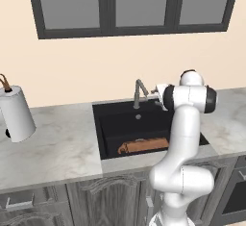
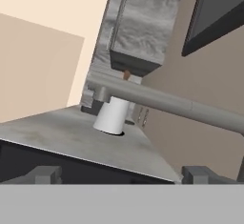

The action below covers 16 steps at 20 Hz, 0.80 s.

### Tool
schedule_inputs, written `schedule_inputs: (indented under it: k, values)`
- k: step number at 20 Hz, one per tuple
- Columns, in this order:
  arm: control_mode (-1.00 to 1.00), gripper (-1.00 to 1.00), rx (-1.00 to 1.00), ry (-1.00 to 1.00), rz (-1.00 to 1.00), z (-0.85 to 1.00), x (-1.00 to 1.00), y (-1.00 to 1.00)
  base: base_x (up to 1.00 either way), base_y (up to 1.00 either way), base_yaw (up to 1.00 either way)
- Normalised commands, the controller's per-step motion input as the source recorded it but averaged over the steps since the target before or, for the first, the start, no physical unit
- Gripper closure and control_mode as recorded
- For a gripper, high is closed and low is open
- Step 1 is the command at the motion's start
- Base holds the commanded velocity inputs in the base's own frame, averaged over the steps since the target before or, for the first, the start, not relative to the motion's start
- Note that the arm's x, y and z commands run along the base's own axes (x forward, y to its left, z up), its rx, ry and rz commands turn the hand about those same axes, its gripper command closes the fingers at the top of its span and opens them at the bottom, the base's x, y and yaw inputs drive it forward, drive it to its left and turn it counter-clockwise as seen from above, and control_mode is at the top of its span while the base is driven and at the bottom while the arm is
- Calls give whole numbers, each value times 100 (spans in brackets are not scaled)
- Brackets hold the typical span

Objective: Turn on the sink faucet with hot water and rinse the cutting board for ten seconds, then turn off the faucet. Push the cutting board to reach the water if necessary.

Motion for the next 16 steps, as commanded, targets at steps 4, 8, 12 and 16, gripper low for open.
schedule_inputs:
  k: [4,8,12,16]
  values:
    - [-100,-100,0,0,0,0,22,2,0,0,0]
    - [-100,-100,0,0,0,0,8,0,0,0,0]
    - [-100,-100,0,2,0,-4,0,0,0,0,0]
    - [-100,-100,0,5,0,-12,0,2,0,0,0]
